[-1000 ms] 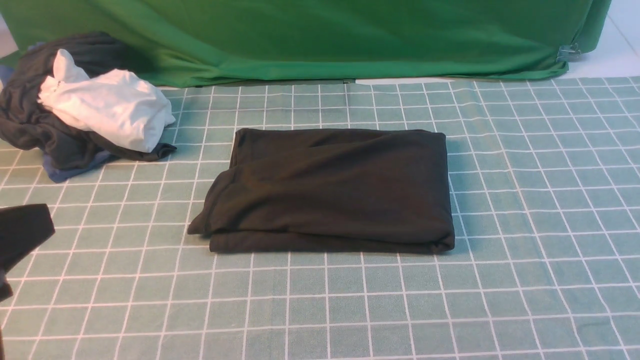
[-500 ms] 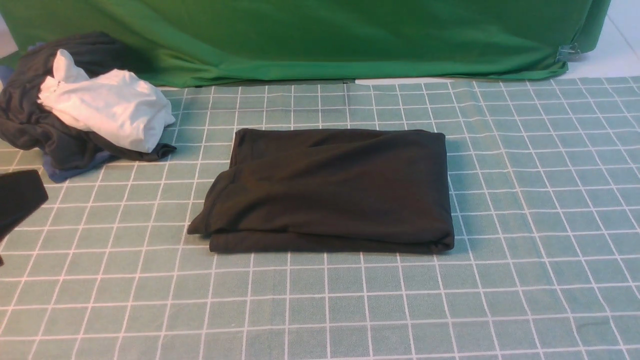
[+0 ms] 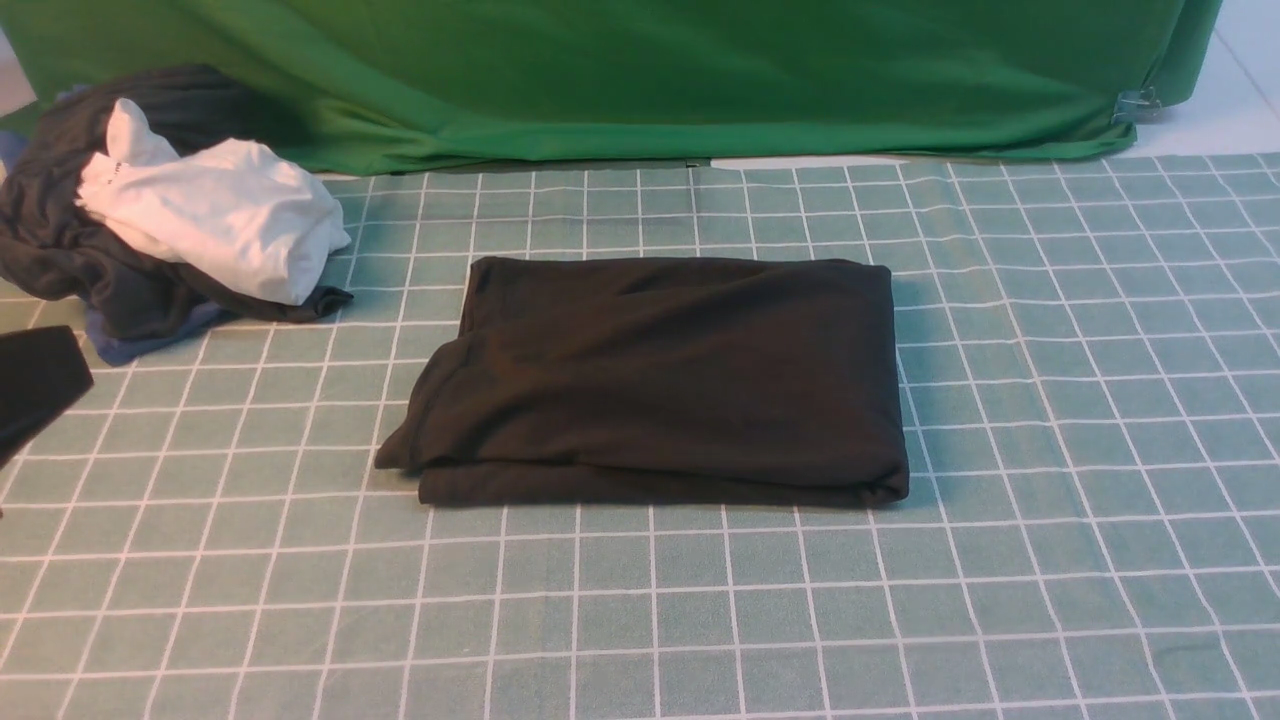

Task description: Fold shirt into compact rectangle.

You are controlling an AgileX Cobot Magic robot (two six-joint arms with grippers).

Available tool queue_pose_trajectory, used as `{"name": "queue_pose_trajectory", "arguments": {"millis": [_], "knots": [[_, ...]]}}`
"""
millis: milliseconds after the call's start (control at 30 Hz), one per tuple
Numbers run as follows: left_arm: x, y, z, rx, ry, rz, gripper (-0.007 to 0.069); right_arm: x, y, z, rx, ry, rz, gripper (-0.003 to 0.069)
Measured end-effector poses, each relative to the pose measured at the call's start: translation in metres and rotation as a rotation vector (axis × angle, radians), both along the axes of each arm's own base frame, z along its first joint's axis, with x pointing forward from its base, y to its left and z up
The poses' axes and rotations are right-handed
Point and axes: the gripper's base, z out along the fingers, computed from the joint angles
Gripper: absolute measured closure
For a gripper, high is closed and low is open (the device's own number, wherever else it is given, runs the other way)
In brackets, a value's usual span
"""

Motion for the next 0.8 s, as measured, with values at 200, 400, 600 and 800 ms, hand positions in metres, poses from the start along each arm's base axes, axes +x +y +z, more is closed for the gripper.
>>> {"name": "queue_pose_trajectory", "arguments": {"millis": [200, 400, 600, 800], "knots": [[0.0001, 0.0002, 0.0000, 0.003, -0.001, 0.001, 0.0613, 0.0017, 0.0016, -0.0061, -0.026, 0.063, 0.010, 0.0590], [0.0002, 0.0004, 0.0001, 0.006, -0.003, 0.003, 0.0613, 0.0020, 0.0019, -0.0072, -0.032, 0.075, 0.012, 0.0571], [0.0002, 0.0004, 0.0001, 0.006, -0.003, 0.003, 0.0613, 0.0022, 0.0020, -0.0075, -0.031, 0.077, 0.012, 0.0553], [0.0014, 0.0035, 0.0003, 0.085, -0.033, 0.011, 0.0613, 0.0022, 0.0020, -0.0076, -0.032, 0.077, 0.012, 0.0529]]}}
